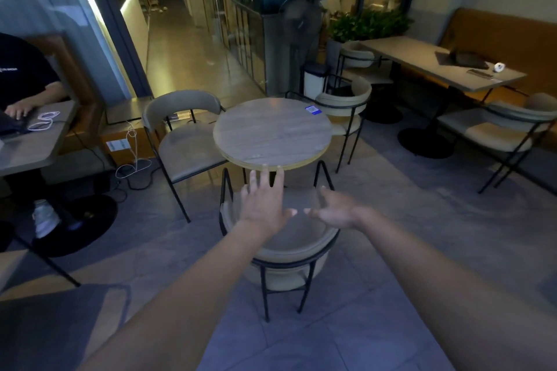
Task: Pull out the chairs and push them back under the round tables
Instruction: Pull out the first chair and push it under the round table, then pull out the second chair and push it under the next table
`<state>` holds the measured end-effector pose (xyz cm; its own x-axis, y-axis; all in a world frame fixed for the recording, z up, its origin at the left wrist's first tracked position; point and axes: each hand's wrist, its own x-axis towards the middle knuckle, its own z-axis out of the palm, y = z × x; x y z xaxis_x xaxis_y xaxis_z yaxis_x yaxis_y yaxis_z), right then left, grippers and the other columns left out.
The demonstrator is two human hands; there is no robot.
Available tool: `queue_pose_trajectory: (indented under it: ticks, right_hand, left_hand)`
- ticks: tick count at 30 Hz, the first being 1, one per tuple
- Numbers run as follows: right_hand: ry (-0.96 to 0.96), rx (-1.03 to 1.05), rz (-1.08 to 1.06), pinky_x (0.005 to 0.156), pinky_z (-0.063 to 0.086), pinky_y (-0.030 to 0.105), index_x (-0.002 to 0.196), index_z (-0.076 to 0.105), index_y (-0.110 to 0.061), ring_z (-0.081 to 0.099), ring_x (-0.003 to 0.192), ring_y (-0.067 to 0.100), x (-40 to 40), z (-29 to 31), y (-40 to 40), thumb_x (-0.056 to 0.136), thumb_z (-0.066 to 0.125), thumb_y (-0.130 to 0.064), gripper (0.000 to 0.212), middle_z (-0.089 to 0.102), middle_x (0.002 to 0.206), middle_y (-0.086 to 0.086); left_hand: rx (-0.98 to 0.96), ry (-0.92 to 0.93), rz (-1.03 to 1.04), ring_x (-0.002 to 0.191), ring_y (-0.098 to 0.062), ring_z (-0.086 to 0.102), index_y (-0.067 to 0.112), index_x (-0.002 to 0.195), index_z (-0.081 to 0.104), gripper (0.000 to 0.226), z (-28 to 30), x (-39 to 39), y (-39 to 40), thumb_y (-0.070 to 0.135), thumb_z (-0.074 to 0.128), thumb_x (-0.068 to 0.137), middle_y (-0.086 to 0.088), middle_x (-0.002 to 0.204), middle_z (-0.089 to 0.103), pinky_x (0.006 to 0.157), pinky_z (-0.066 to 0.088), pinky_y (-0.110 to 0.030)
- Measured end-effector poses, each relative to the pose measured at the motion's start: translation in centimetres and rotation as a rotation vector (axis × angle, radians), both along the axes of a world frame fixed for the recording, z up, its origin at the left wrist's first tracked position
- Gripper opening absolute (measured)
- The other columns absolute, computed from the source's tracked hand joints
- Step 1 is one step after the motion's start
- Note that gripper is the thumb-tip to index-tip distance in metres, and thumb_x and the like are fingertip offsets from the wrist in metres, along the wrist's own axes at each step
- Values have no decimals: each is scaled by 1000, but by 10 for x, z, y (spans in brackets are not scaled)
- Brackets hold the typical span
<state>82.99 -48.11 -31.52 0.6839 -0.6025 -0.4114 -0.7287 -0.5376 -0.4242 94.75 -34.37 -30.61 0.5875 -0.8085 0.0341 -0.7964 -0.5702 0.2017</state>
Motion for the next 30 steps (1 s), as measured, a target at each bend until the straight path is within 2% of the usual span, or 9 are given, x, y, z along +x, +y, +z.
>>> queue_pose_trajectory:
  ticks: [2,4,10,13,16,20,23,26,30]
  right_hand:
    - [-24,-60,1,122,18,52,159,10,-16,20,152,27,-28,45,-17,88,52,-68,97,17,166,4]
    - [-62,-129,4,121,18,53,159,12,-18,20,152,25,-62,91,-35,88,53,-67,95,19,166,1]
    - [-183,-370,48,119,30,43,157,25,-16,33,147,26,-178,227,-85,94,58,-52,80,32,161,8]
    - [-224,-442,50,112,35,36,155,31,-17,42,140,25,-229,286,-105,95,60,-47,73,42,155,9]
    - [-249,-520,58,105,39,33,151,38,-19,48,134,25,-262,329,-122,95,59,-47,67,50,148,9]
    - [-281,-619,111,99,44,31,145,47,-21,54,125,22,-280,365,-147,94,60,-47,58,58,139,7]
    - [-324,-667,168,94,46,27,143,49,-22,57,121,19,-280,376,-169,94,60,-46,56,59,136,6]
    - [-363,-703,229,98,50,33,141,51,-22,56,121,17,-270,377,-195,95,60,-45,52,60,135,4]
    - [-395,-763,283,103,49,42,141,51,-23,54,125,16,-256,372,-244,95,58,-47,52,58,137,0]
  left_hand:
    - [-89,18,-5,137,-40,33,21,153,3,97,38,-22,-16,54,64,85,-16,160,8,101,39,-52]
    - [-216,10,-19,126,-38,47,20,152,9,93,75,-45,-29,54,63,85,-14,158,18,89,46,-47]
    - [-491,-109,-202,112,-30,56,22,150,19,82,196,-118,-73,53,61,87,-7,140,41,76,49,-40]
    - [-543,-233,-308,99,-27,59,24,148,22,76,255,-158,-101,55,57,88,-5,136,44,68,53,-39]
    - [-565,-326,-396,101,-26,60,24,144,29,69,296,-189,-126,55,55,88,-5,133,47,69,52,-38]
    - [-537,-427,-481,99,-20,59,28,141,33,63,322,-209,-157,57,53,88,-1,132,48,65,49,-33]
    - [-495,-501,-489,85,-14,58,29,138,35,62,327,-206,-180,61,48,88,2,128,49,60,49,-31]
    - [-445,-543,-462,74,-8,51,31,139,34,67,326,-189,-203,67,43,84,4,128,49,58,49,-29]
    - [-383,-586,-448,82,-7,55,33,141,31,70,317,-150,-249,71,40,83,7,130,47,57,44,-21]
